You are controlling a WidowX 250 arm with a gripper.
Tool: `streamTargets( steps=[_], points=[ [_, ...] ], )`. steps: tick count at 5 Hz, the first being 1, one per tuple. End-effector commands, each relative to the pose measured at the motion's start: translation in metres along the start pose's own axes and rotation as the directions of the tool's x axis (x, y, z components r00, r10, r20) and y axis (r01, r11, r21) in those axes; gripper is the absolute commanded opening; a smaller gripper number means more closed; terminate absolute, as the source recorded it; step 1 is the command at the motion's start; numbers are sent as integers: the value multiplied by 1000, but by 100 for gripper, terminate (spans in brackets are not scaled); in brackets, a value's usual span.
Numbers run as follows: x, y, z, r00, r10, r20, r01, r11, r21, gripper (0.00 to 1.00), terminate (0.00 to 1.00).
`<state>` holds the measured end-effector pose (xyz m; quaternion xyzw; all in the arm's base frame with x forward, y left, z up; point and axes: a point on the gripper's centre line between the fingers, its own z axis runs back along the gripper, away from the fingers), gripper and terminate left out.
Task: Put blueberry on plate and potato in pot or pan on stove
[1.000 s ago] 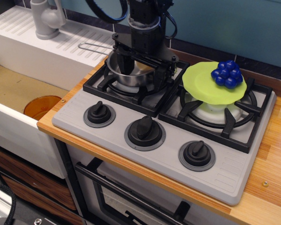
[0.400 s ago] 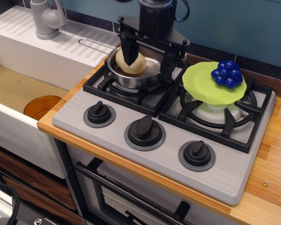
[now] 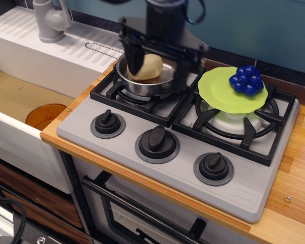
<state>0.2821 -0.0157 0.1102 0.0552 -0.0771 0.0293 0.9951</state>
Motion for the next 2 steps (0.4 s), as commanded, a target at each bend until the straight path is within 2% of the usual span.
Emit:
streamTargets(
  steps=[1, 2],
  points=[
    [-21, -29, 25, 999, -19, 27, 19, 1000, -2, 100, 0],
    [-15, -36, 25, 1000, 8, 21, -7, 999, -38, 100, 100]
  ],
)
